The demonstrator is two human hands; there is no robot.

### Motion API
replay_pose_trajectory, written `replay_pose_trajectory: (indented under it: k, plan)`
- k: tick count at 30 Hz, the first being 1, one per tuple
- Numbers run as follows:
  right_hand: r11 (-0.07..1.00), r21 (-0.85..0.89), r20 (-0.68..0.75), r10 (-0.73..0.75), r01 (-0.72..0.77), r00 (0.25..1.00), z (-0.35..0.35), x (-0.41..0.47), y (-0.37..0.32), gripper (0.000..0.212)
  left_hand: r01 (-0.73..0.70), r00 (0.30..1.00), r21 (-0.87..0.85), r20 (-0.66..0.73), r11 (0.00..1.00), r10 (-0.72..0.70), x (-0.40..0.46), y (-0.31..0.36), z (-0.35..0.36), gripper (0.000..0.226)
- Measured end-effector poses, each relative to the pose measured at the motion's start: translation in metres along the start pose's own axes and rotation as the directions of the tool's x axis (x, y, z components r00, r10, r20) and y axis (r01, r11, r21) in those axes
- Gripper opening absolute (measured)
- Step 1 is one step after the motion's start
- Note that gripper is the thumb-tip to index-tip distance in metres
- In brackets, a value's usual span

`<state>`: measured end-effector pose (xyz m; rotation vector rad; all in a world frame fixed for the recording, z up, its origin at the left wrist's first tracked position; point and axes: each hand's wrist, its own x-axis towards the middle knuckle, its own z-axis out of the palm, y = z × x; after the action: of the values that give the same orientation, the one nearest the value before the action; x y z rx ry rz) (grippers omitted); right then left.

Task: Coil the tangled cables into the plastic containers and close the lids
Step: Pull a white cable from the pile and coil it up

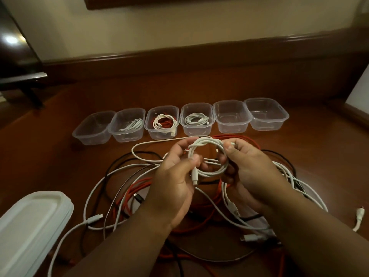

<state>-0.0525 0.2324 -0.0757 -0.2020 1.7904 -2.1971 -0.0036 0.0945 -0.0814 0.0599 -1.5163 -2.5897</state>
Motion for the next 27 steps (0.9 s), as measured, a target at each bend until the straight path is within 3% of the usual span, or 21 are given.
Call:
replay_pose_trajectory:
  k: [2, 5, 7, 9, 13, 15, 18, 22, 27]
  plan:
    - [0.997, 0.062, 0.033, 0.036, -0.038, 0.999, -0.001, 0.002, 0.002, 0.024, -0.035, 0.999, 0.187, -0.004, 0.982, 0.037, -0.001, -0.002, -0.001, 0.035]
    - [0.992, 0.111, 0.076, 0.046, -0.055, 0.996, -0.003, 0.003, 0.0, 0.016, -0.12, 0.99, 0.502, -0.008, 0.856, 0.143, 0.001, -0.002, -0.009, 0.046]
    - [1.0, 0.0, 0.078, 0.0, 0.0, 0.997, -0.005, 0.002, -0.003, 0.023, -0.201, 0.967, 0.639, 0.007, 0.742, 0.256, 0.003, 0.0, -0.014, 0.046]
    - [0.98, -0.181, 0.06, -0.079, 0.089, 0.995, -0.006, 0.001, -0.004, 0.017, -0.278, 0.927, 0.737, 0.038, 0.616, 0.373, 0.005, 0.003, -0.018, 0.043]
    - [0.8, -0.527, 0.042, -0.313, 0.287, 0.949, -0.01, 0.0, -0.003, 0.005, -0.367, 0.875, 0.815, 0.141, 0.447, 0.462, 0.004, 0.005, -0.022, 0.038]
    - [0.699, -0.633, 0.084, -0.366, 0.333, 0.927, -0.013, 0.001, -0.002, 0.007, -0.385, 0.877, 0.82, 0.182, 0.424, 0.444, 0.002, 0.009, -0.023, 0.039]
    - [0.655, -0.68, 0.087, -0.372, 0.328, 0.924, -0.015, 0.004, 0.0, 0.014, -0.407, 0.892, 0.809, 0.251, 0.425, 0.377, 0.0, 0.016, -0.025, 0.042]
    - [0.655, -0.699, 0.043, -0.363, 0.287, 0.931, -0.004, 0.0, 0.001, 0.015, -0.235, 0.963, 0.848, 0.135, 0.475, 0.235, -0.006, 0.017, -0.022, 0.034]
    - [0.573, -0.756, 0.168, -0.297, 0.316, 0.94, 0.024, -0.01, -0.021, 0.012, -0.224, 0.912, 0.95, 0.125, 0.218, 0.392, -0.015, 0.047, -0.018, 0.009]
